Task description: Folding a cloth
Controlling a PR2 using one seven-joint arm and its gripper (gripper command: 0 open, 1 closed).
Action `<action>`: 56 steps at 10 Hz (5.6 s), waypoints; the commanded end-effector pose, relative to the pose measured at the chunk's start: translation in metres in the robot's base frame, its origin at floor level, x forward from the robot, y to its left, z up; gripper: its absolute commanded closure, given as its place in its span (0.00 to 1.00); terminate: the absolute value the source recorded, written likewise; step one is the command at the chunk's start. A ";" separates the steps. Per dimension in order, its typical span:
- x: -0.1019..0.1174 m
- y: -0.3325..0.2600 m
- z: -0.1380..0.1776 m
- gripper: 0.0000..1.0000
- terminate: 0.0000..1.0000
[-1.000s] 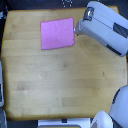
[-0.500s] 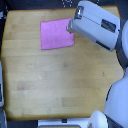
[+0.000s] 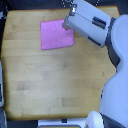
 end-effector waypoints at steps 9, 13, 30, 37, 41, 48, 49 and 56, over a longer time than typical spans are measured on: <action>0.030 -0.018 -0.085 1.00 0.00; 0.019 -0.011 -0.084 1.00 0.00; 0.027 -0.009 -0.065 1.00 0.00; 0.027 0.039 0.009 1.00 0.00; 0.004 0.104 0.018 1.00 0.00; 0.031 0.193 -0.014 1.00 0.00; 0.032 0.193 -0.015 1.00 0.00; 0.009 0.240 -0.031 1.00 0.00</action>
